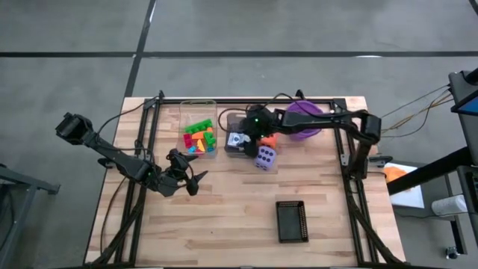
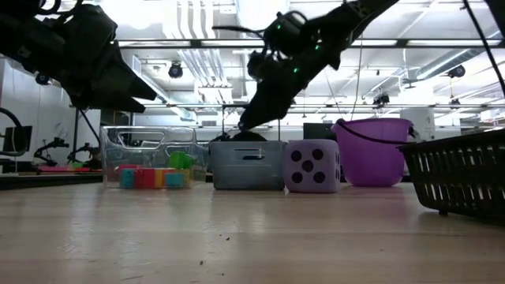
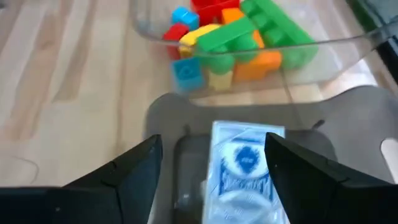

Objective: Pick & Place Toys
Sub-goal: Put the violet dice into the black bin

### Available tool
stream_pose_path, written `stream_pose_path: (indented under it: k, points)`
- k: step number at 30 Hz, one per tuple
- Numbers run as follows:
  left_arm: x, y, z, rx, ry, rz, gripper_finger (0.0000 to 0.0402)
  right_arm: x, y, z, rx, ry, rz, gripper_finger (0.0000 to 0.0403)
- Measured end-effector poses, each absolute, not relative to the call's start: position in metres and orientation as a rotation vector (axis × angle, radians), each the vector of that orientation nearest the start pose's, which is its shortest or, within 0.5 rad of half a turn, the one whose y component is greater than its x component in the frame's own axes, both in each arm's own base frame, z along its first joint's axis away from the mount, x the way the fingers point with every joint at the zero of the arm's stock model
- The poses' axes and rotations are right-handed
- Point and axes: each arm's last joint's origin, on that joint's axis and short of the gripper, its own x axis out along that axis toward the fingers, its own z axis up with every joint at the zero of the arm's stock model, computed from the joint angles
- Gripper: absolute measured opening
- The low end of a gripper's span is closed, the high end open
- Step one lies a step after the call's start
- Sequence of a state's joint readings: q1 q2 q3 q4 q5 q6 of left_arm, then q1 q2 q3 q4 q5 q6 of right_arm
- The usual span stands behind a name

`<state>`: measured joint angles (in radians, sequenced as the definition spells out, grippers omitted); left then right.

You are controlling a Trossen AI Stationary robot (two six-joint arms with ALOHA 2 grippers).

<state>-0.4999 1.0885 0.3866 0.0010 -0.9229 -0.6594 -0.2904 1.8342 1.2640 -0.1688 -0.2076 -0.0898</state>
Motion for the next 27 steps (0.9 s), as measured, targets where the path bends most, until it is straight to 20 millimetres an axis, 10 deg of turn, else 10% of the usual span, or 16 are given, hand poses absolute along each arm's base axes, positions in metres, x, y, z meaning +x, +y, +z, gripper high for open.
stream_pose_path:
  k: [15,27]
  points:
    - [0.176,-0.070,0.170,-0.169,0.377,0.554,0.0367,0.340,-0.006,0.236,-0.008,1.120,-0.002,0.0393]
    - [0.176,-0.070,0.170,-0.170,0.376,0.553,0.0367,0.347,0.019,0.202,-0.115,1.207,-0.317,0.0367]
